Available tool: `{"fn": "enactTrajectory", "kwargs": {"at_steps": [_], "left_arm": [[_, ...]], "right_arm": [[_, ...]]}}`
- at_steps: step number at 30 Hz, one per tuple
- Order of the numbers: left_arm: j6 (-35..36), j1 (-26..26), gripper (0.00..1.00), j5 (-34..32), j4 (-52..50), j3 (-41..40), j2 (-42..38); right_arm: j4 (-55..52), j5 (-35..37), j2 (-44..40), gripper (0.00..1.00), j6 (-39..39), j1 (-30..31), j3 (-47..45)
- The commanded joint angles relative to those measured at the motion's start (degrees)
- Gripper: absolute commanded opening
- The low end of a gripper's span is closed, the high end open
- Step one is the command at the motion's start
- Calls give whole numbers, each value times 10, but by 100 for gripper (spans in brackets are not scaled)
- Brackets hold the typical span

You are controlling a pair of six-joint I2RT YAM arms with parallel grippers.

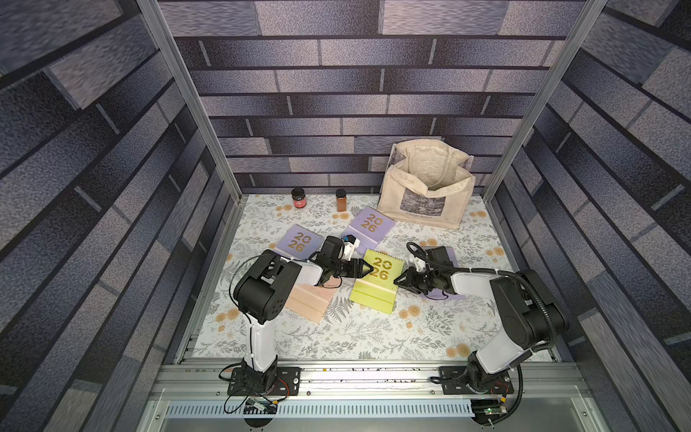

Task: Stack the calendars
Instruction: Pick up the calendar at the center of the board.

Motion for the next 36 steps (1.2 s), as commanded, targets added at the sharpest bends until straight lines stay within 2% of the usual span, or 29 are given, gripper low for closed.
{"fn": "enactTrajectory", "kwargs": {"at_steps": [1, 9, 14, 17, 21, 23, 28, 32, 36], "left_arm": [[-18, -20, 62, 81, -46, -27, 21], [-21, -15, 58, 105, -35, -30, 24], [-26, -6, 49, 115, -31, -33, 14], [-29, 2, 37, 126, -29, -33, 5], [-31, 14, 9, 146, -34, -33, -13], [-33, 19, 0, 148, -34, -35, -27], [-41, 37, 0, 157, -35, -37, -61], [-71, 54, 0, 178, -5, -42, -84], [-99, 58, 0, 195, 17, -38, -119]], "right_arm": [[62, -46, -27, 27, 0, 17, 0], [53, -38, -44, 27, -3, 18, 2], [38, -21, -47, 30, -8, 17, 2], [35, -16, -50, 34, -9, 17, 4], [28, -14, -56, 43, -13, 17, 7], [22, -12, -65, 47, -15, 16, 8], [9, -9, -103, 58, -14, -1, -1], [11, -12, -165, 69, -13, -32, -31], [22, -50, -194, 76, -25, -46, -48]]}}
